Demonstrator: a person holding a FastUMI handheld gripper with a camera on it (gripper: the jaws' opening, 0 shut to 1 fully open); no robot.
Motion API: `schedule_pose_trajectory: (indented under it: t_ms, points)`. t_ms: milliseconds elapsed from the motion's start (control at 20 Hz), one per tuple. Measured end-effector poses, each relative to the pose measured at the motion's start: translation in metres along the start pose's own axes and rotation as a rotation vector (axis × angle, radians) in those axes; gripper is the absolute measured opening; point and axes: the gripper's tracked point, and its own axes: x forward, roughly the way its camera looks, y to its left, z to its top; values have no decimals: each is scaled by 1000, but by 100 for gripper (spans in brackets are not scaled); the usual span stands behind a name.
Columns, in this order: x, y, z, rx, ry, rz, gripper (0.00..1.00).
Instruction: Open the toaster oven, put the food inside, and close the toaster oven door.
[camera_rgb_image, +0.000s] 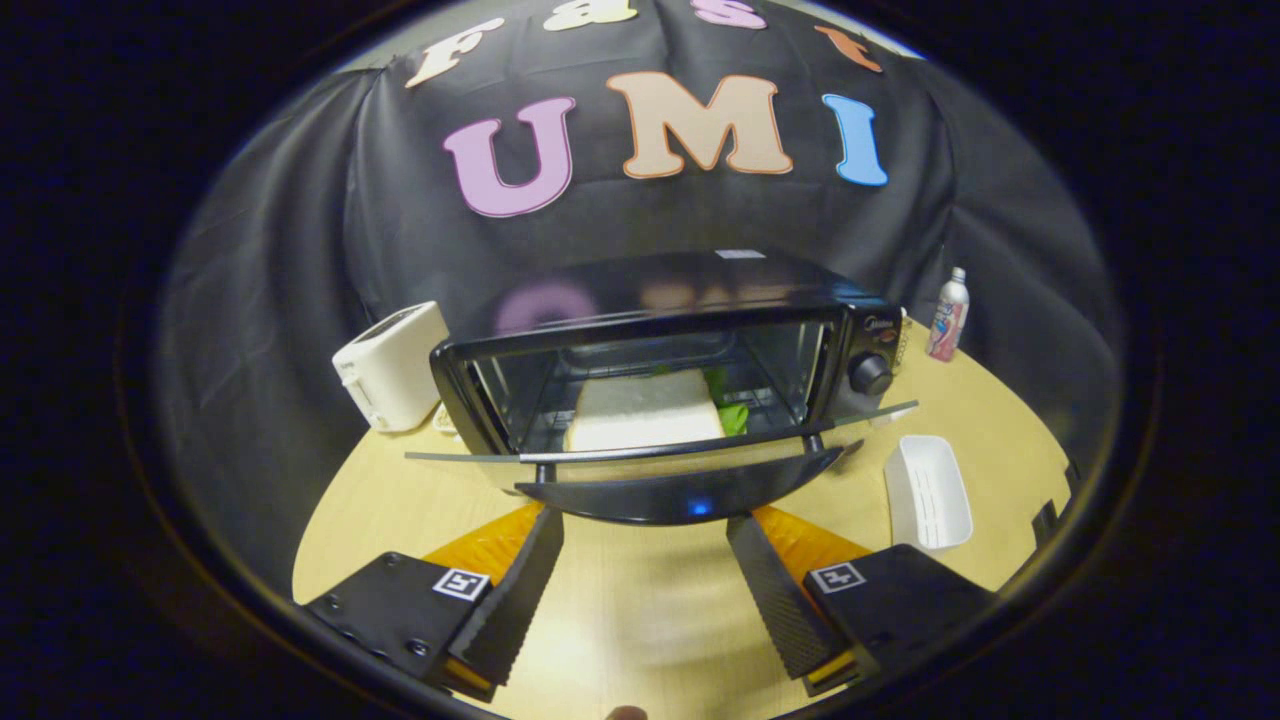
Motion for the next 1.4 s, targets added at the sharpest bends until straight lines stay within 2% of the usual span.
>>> schedule_pose_trajectory:
  t_ms: [600,800,1150,1400]
  points:
    - [28,17,59,28,-101,27,100]
    - [33,15,55,21,-86,21,100]
    - [13,0,55,-7,-95,-15,100]
    - [-16,-17,82,-19,-161,-52,100]
